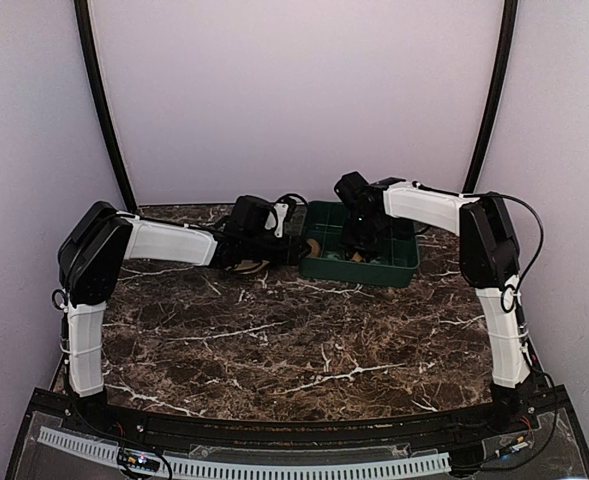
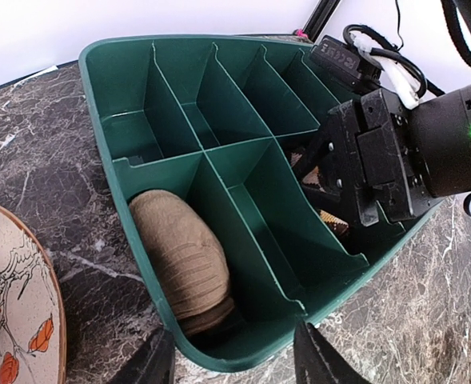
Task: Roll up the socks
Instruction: Place the sock in the storage box, then reset both arms
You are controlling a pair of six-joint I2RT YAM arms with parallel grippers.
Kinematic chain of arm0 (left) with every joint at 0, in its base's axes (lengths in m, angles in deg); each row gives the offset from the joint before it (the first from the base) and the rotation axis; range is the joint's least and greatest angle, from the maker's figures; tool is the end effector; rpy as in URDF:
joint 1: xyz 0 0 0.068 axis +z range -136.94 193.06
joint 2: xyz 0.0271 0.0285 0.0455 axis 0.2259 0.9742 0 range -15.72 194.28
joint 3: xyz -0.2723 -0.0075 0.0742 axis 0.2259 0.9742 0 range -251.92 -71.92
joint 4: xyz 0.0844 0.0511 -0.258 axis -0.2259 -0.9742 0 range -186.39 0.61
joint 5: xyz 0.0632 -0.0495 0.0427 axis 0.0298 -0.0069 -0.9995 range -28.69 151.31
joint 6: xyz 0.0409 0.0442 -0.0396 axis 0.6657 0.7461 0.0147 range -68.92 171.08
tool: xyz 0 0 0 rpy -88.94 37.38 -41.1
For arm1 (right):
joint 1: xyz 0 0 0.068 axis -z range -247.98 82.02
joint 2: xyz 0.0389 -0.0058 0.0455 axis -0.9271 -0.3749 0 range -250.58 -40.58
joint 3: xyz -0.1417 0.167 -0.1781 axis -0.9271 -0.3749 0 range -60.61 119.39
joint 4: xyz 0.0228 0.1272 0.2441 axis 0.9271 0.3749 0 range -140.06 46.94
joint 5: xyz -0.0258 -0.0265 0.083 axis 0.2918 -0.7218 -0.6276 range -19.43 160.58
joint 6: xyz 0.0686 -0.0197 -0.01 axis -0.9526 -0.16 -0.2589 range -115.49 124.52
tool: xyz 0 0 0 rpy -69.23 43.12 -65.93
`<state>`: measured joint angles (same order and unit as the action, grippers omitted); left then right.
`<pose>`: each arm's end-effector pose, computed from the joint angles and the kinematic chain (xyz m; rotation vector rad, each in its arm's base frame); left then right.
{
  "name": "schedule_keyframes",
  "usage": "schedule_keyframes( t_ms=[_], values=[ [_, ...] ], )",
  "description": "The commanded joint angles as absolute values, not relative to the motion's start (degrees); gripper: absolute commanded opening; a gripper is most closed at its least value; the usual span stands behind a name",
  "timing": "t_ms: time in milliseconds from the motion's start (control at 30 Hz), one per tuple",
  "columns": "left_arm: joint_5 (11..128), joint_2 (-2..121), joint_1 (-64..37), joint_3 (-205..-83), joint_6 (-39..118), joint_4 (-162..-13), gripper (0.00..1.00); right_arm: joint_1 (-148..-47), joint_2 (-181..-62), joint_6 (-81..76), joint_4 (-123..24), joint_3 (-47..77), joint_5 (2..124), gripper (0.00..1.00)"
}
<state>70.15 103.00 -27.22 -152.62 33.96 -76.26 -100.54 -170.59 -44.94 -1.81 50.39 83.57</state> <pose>0.3865 -0.3396 0.1843 0.5201 2.0246 -0.7817 0.4395 0.2649 0.1732 0.4567 2.6549 0.1239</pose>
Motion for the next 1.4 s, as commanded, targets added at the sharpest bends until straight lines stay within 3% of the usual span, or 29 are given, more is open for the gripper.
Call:
schedule_keyframes(
  t_ms=[0, 367, 667, 733, 767, 800, 967, 1100, 1367],
  values=[
    [70.8, 100.75, -27.03, -153.52, 34.45, -77.61, 0.53, -100.33, -168.58, -45.05, -1.41, 49.01, 84.36, 0.56],
    [69.61, 97.13, -27.8, -152.48, 35.88, -78.55, 0.53, -101.78, -162.87, -43.1, -1.99, 49.35, 87.91, 0.57],
    [63.25, 87.21, -28.41, -149.46, 39.49, -81.45, 0.53, -103.7, -153.81, -39.12, -10.04, 40.75, 94.19, 0.63],
    [59.0, 83.45, -28.43, -147.22, 41.09, -81.7, 0.53, -104.16, -150.3, -37.26, -15.11, 36.28, 96.72, 0.73],
    [56.61, 81.33, -28.36, -145.94, 41.94, -81.59, 0.54, -104.31, -148.55, -36.56, -17.95, 34.04, 98.28, 0.96],
    [54.26, 79.25, -28.4, -144.63, 43.1, -81.32, 0.54, -104.29, -146.76, -35.64, -19.9, 32.04, 99.52, 1.0],
    [39.1, 68.78, -27.84, -137.06, 52.76, -77.91, 0.62, -103.55, -137.74, -28.34, -29.84, 21.99, 106.46, 1.0],
    [34.94, 61.43, -23.13, -129.68, 57.36, -74.94, 0.65, -100.78, -132.38, -24.32, -35.6, 14.32, 109.91, 1.0],
    [49.04, 51.97, -2.77, -116.63, 57.45, -71.54, 0.68, -96.22, -124.78, -16.19, -44.45, 1.59, 119.11, 1.0]
  ],
)
